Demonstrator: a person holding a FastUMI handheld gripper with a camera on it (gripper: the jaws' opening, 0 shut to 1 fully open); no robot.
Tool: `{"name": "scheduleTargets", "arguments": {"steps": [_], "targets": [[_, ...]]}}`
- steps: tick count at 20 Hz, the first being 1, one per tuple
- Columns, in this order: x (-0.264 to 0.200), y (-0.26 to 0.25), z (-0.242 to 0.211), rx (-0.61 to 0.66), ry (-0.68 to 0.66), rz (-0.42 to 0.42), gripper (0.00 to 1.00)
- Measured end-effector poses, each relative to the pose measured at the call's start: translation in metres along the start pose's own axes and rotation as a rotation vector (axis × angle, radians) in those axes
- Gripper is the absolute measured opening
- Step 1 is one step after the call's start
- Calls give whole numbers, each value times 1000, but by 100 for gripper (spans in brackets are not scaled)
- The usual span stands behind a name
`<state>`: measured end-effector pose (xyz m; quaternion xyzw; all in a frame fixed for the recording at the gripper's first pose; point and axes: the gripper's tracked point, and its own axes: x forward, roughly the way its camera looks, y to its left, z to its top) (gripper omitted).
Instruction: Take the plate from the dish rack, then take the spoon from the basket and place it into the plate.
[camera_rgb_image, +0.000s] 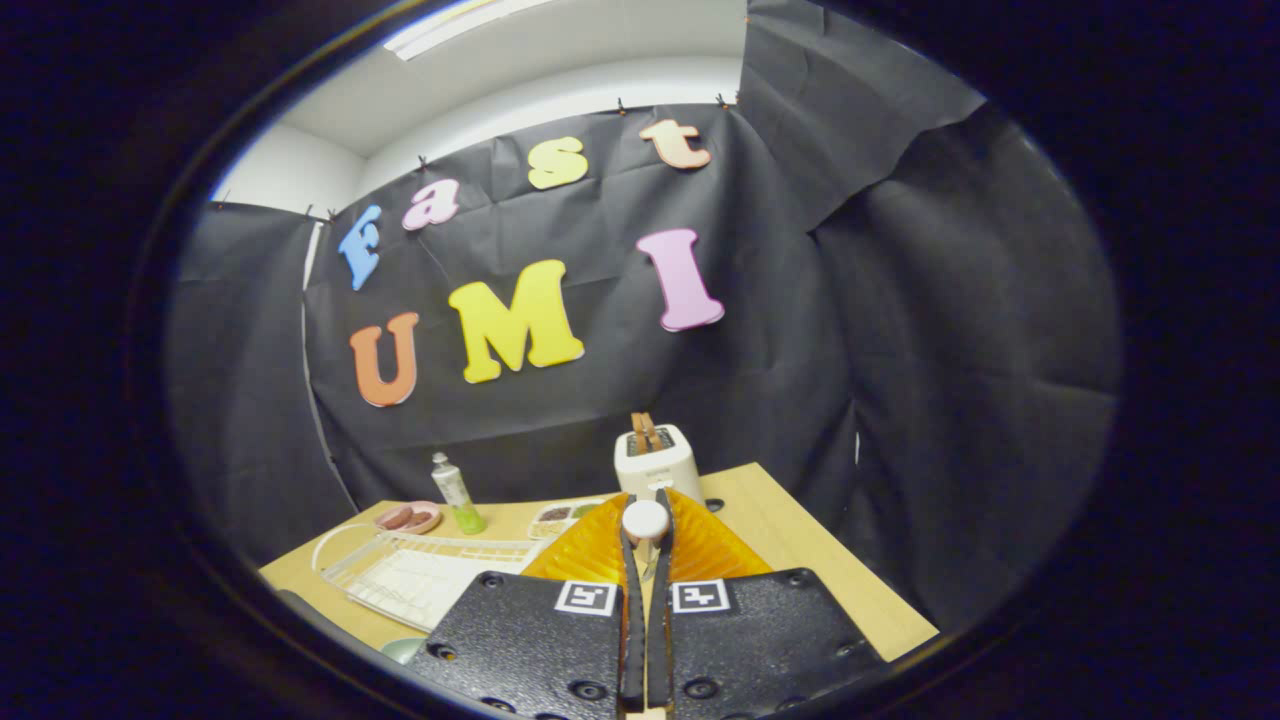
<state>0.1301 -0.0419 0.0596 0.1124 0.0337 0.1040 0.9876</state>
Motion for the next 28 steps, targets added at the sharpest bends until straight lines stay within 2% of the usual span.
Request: {"name": "scheduleTargets", "arguments": {"steps": [5,10,13,19,22,28], "targets": [[-45,77,1,-44,14,155,7],[-76,144,-40,-82,123,291,7],[-88,170,-76,-97,184,330,7],[-97,204,-165,-115,414,397,7],[-95,216,-182,-77,477,435,7],[-80,223,-206,-54,555,439,10]]}}
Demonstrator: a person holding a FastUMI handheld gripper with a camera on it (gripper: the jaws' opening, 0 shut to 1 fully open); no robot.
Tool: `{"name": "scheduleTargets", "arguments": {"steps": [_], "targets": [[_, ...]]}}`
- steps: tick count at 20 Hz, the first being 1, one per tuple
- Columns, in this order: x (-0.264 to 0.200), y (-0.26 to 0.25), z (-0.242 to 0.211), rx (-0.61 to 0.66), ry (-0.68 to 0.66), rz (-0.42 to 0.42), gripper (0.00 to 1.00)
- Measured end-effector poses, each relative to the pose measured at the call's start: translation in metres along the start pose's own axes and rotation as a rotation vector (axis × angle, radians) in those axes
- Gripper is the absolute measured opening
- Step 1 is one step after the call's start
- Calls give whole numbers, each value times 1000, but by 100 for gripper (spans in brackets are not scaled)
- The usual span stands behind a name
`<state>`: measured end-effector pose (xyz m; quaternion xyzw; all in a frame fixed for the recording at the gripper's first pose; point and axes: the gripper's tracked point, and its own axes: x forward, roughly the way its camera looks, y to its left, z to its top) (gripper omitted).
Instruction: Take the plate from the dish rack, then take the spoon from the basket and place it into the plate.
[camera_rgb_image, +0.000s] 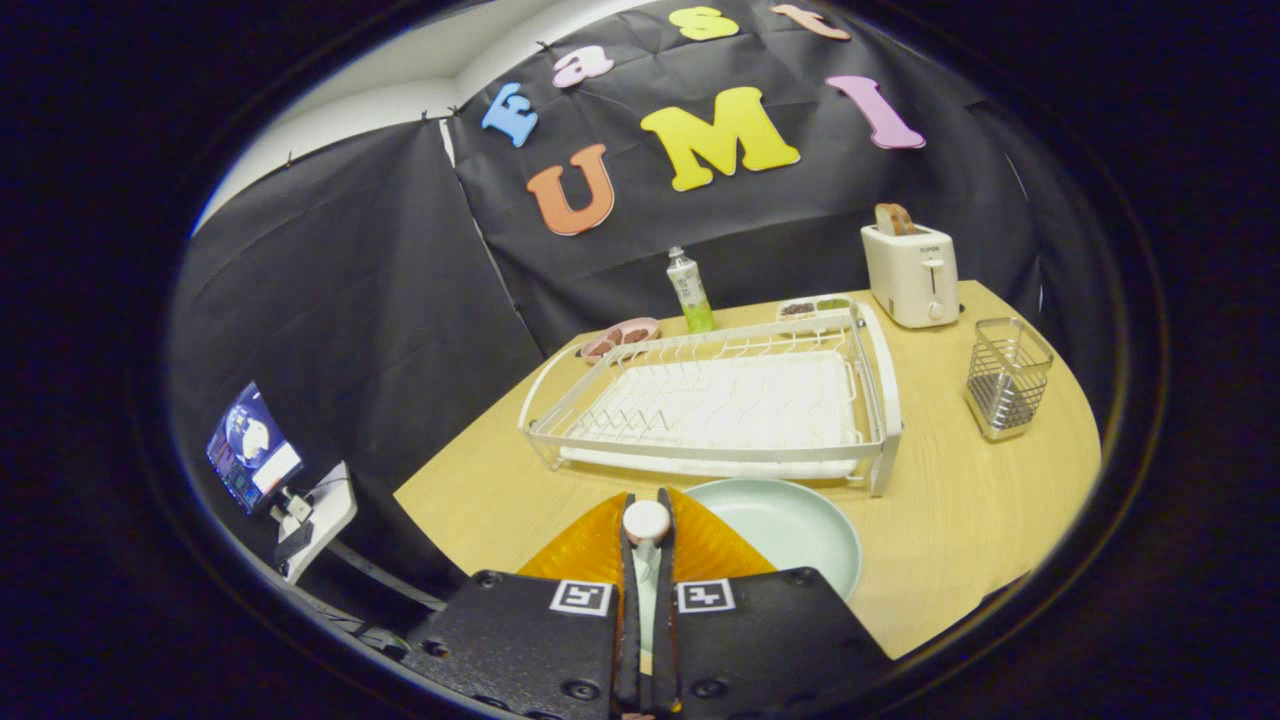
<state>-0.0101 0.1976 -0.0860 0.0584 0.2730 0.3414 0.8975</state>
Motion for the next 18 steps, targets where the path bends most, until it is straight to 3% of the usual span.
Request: {"name": "scheduleTargets", "arguments": {"steps": [5,7,8,11,12,18], "targets": [[14,-11,-2,7,10,-33,17],[15,-27,-2,5,9,-107,30],[14,-32,0,-4,-4,-136,46],[9,-52,9,-58,-51,-249,75],[6,-57,13,-72,-73,-283,92],[-30,-68,48,-136,-266,-437,99]]}}
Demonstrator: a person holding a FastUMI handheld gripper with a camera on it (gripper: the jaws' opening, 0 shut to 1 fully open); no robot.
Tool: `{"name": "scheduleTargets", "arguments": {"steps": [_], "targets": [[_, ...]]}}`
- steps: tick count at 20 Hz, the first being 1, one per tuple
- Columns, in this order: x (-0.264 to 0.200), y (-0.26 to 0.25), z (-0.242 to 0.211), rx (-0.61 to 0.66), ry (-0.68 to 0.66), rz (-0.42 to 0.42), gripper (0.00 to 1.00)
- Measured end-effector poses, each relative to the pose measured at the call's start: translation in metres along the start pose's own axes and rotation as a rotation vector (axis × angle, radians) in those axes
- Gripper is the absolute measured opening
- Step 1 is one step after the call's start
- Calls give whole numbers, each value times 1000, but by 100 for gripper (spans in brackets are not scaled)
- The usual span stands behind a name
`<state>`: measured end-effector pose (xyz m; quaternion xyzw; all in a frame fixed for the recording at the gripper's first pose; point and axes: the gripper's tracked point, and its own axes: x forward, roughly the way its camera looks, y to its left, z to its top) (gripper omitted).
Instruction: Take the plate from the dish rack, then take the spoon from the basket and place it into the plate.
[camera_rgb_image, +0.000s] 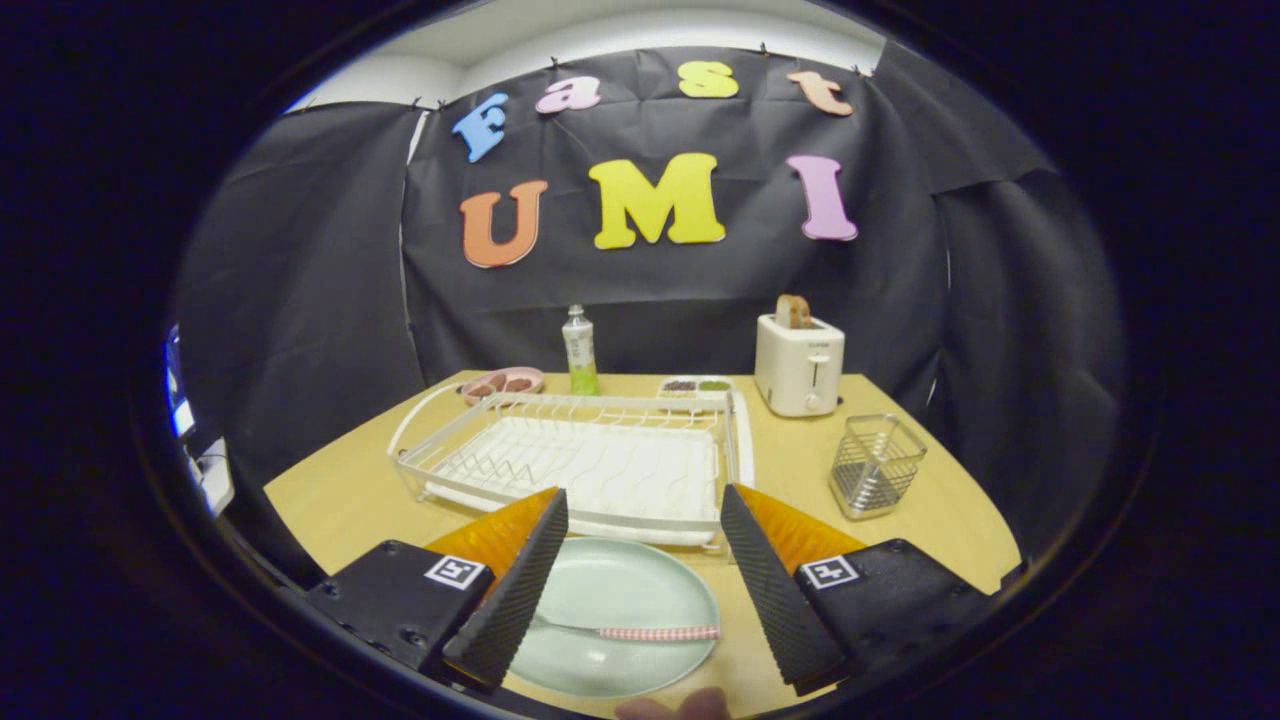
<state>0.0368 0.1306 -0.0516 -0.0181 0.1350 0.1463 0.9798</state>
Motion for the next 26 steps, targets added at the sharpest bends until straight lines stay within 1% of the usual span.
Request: {"name": "scheduleTargets", "arguments": {"steps": [2,5,9,10,12,15,18,22,24,26], "targets": [[-14,-9,14,-24,-78,-51,99],[-41,-20,24,-40,-166,-95,99],[-76,-44,20,-24,-265,-163,99],[-83,-47,16,-17,-285,-162,99],[-92,-49,3,-14,-296,-130,100],[-102,-65,-10,-21,-296,-147,100],[-115,-76,-10,-24,-329,-151,100],[-126,-91,-9,-32,-339,-153,100],[-128,-102,-5,-7,-355,-175,100],[-125,-104,-11,28,-345,-175,100]]}}
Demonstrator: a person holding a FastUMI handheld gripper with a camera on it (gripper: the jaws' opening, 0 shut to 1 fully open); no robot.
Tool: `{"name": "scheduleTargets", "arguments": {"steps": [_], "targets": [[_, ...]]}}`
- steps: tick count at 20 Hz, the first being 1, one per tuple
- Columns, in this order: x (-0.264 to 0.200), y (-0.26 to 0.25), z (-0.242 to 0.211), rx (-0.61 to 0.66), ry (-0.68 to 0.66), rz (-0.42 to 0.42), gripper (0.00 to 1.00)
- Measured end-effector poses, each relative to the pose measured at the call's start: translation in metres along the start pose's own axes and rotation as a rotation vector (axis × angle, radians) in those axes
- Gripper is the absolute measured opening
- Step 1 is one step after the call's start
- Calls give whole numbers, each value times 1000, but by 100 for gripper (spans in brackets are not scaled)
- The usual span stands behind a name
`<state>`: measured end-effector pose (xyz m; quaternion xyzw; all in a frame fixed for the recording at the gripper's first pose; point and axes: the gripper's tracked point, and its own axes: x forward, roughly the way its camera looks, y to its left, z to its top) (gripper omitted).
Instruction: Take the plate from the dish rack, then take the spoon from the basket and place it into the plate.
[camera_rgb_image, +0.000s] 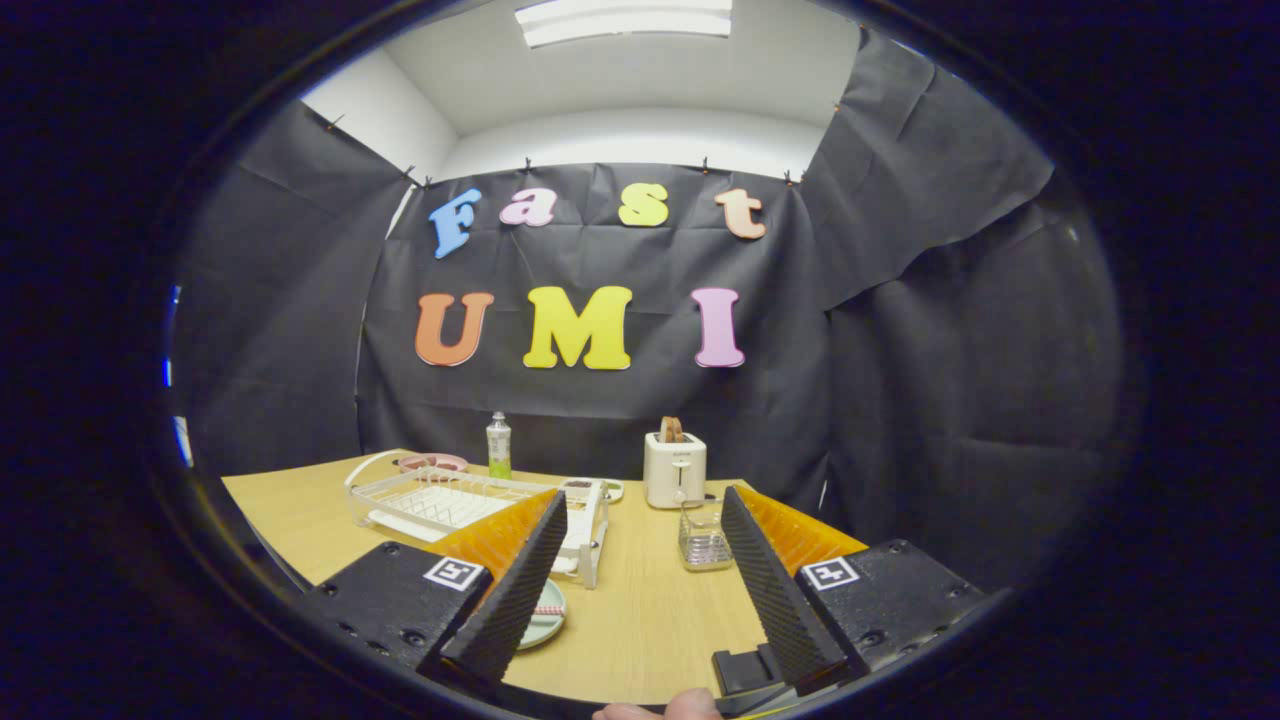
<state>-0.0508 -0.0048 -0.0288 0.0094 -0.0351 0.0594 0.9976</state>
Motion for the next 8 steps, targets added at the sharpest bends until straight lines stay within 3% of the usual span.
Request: {"name": "scheduleTargets", "arguments": {"steps": [8], "targets": [[-5,13,-14,-23,18,16,100]]}}
